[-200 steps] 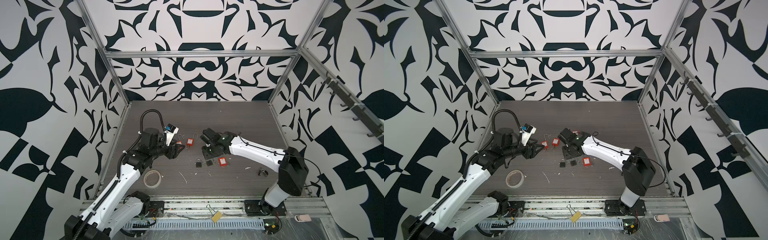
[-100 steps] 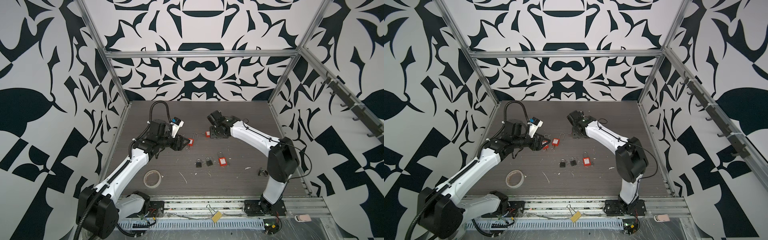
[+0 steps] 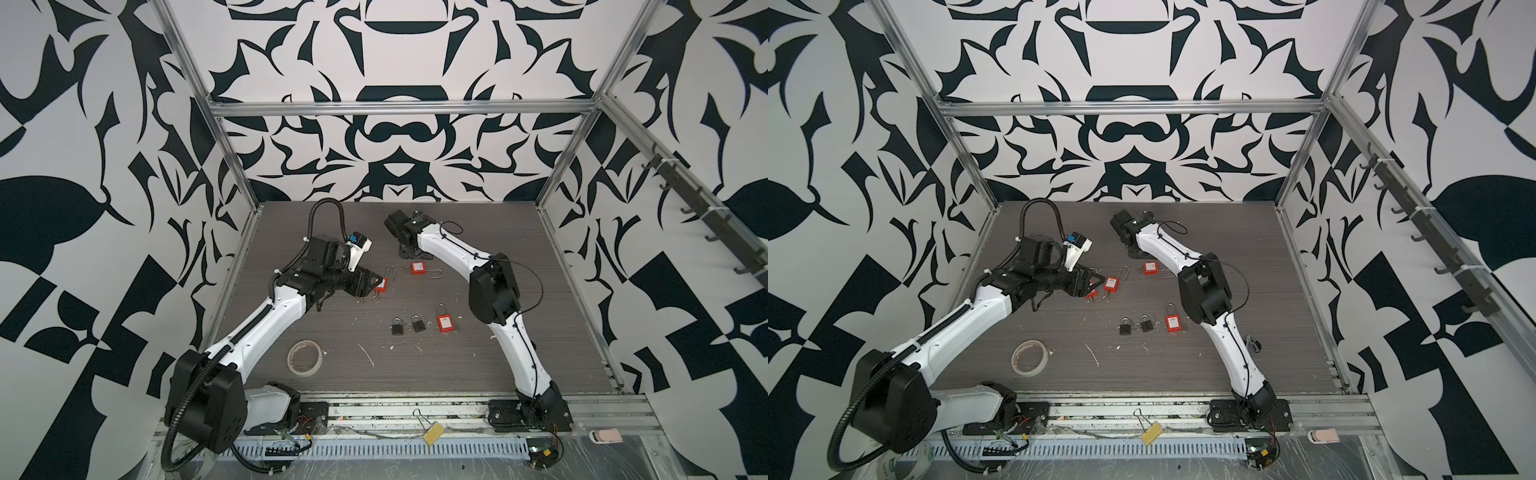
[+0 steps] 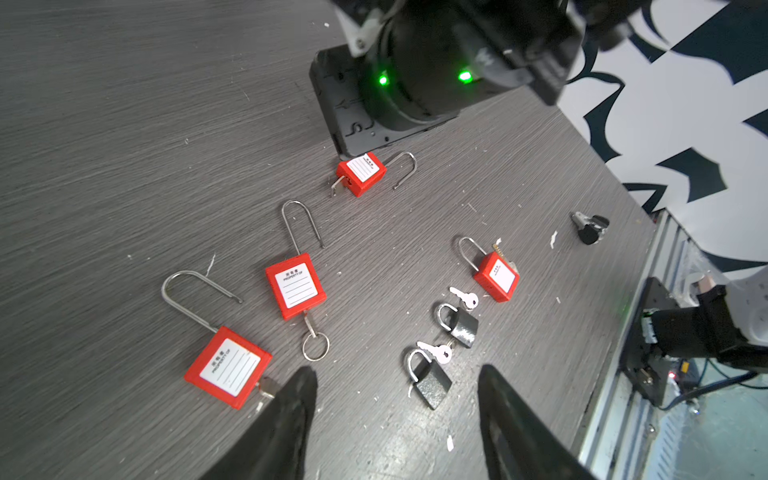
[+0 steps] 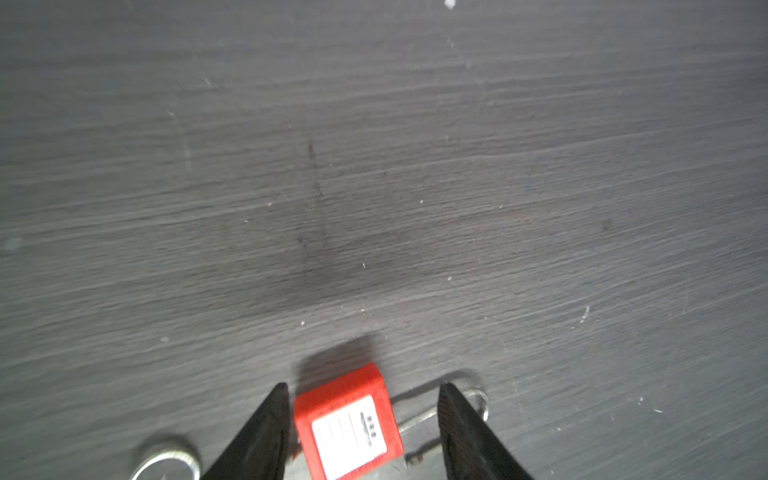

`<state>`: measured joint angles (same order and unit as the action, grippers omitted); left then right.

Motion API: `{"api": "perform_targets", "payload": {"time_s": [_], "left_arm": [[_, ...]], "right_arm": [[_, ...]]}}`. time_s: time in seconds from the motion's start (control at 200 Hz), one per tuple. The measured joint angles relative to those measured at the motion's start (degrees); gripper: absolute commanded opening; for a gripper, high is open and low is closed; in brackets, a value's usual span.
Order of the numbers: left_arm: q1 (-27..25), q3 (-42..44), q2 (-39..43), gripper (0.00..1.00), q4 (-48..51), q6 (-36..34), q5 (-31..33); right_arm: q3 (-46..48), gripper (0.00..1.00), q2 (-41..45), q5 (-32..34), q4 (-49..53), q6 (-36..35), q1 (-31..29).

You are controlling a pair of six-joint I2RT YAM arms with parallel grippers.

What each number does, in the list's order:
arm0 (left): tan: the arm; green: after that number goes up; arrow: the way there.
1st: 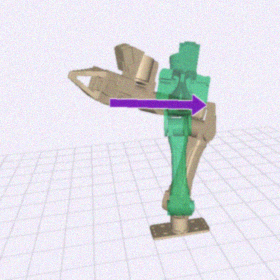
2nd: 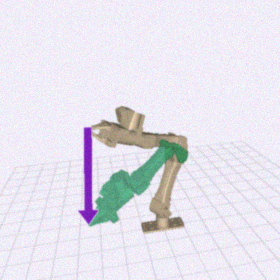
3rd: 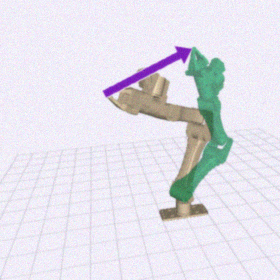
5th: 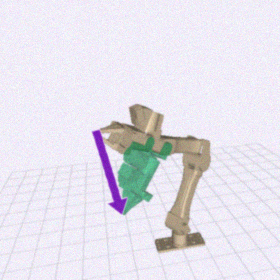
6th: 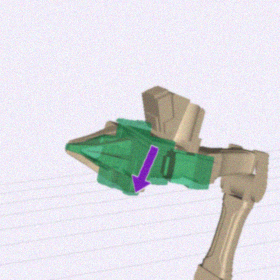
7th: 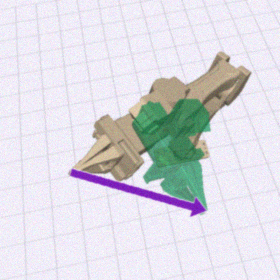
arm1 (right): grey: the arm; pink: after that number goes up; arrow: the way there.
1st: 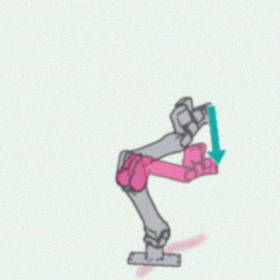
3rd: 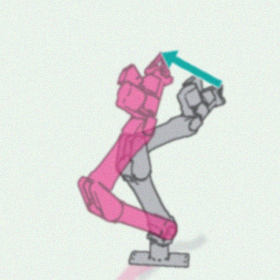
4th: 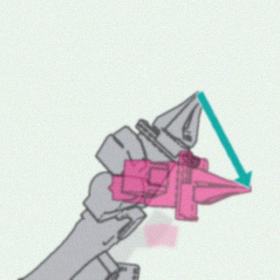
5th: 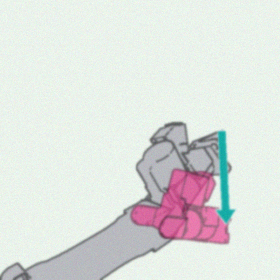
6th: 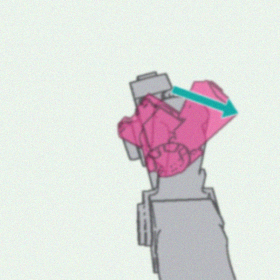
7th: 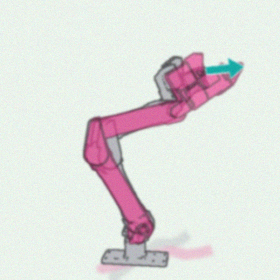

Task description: Lock with the key

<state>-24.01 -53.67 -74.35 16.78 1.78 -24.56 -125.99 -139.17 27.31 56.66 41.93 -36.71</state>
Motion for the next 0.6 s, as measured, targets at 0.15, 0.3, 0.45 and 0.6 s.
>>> {"api": "perform_targets", "payload": {"time_s": [0.15, 0.3, 0.45, 0.6], "left_arm": [[0.00, -0.96, -1.14, 0.64, 0.63, -1.31, 0.57], [0.00, -1.44, -1.14, 0.64, 1.01, -2.19, 1.14], [0.00, -1.46, -0.96, 0.64, 1.05, -2.25, 1.25], [0.00, -1.46, -0.72, 0.64, 1.09, -2.25, 1.22]], "right_arm": [[-1.90, 0.54, -3.10, -1.09, 0.85, -1.73, 0.24], [-1.46, 0.51, -3.21, -2.86, 0.83, -3.87, 0.33], [4.66, 0.50, 0.11, -4.76, -1.07, -6.84, 0.31], [12.59, 0.48, 5.25, -7.78, -2.19, -10.54, 0.24]]}}
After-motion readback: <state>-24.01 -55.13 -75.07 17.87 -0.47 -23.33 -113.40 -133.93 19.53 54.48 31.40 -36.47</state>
